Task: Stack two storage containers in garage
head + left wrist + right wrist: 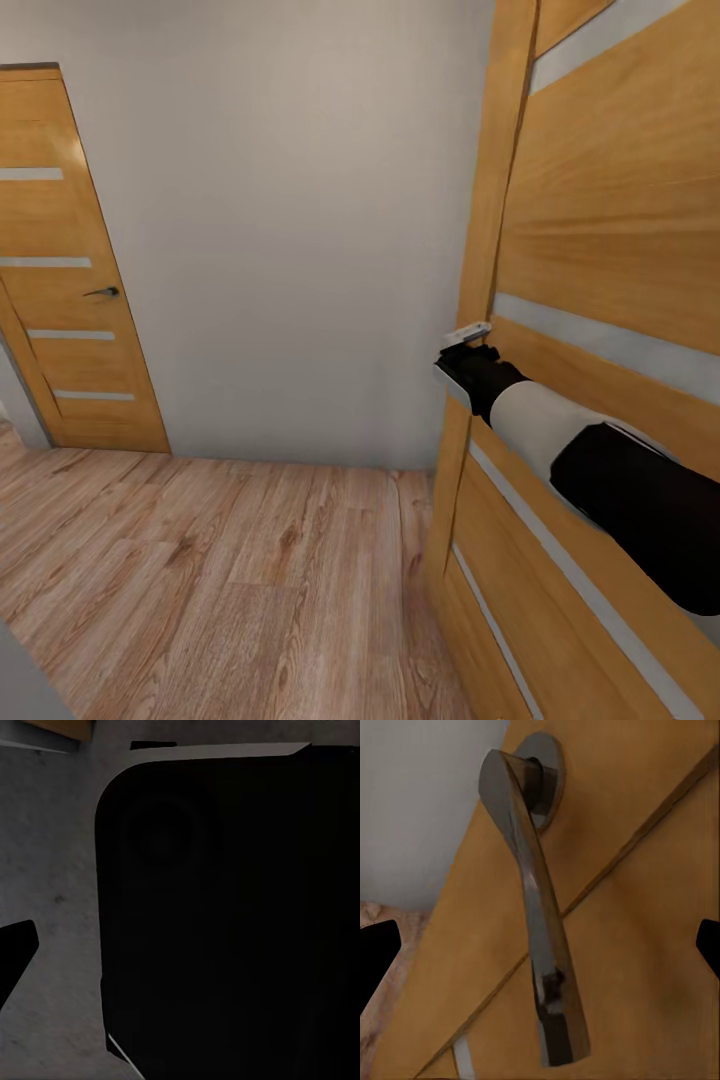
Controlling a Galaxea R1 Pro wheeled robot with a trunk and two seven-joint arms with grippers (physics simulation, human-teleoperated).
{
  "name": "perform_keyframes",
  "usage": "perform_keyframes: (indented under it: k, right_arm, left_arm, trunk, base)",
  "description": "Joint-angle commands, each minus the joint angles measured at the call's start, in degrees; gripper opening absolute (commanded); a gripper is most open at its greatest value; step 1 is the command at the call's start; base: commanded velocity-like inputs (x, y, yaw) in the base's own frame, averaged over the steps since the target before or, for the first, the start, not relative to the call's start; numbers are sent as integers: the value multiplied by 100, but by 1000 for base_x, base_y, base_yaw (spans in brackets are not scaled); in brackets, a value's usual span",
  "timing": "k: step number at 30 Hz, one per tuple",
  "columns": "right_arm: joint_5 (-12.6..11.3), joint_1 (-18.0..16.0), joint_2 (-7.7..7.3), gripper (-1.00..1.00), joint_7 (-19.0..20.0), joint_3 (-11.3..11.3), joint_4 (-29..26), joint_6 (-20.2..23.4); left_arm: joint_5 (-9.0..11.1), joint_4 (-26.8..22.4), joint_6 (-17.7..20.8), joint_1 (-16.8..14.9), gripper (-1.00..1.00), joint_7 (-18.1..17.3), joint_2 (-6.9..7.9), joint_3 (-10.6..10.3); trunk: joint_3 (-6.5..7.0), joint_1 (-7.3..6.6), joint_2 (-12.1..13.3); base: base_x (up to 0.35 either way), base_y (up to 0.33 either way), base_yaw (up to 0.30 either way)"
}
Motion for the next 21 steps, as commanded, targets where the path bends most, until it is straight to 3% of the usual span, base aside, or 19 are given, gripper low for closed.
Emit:
perform_keyframes:
  k: [1, 7, 12, 16, 21]
  right_arm:
    - [50, -7, -131, 100, -47, 78, 65, 67]
    - [50, -7, -411, 100, -41, 78, 65, 49]
    - [50, -7, -493, 100, -36, 83, 65, 40]
    - [50, -7, -683, 100, -32, 78, 65, 39]
    - [47, -7, -761, 100, -31, 78, 65, 38]
  left_arm:
    - [6, 0, -11, -1, 100, -8, 0, 11]
    - [5, 0, -11, -1, 100, -8, 1, 11]
    - [6, 0, -11, -1, 100, -8, 1, 10]
    - [5, -3, -11, -1, 100, -8, 1, 6]
    - [8, -3, -11, -1, 100, -8, 1, 5]
  trunk:
    - [-6, 0, -4]
    - [-6, 0, -4]
    - [-6, 0, -4]
    - [-6, 0, -4]
    - [-6, 0, -4]
  base:
    - [0, 0, 0]
    - [0, 0, 0]
    - [0, 0, 0]
    - [0, 0, 0]
    - [0, 0, 0]
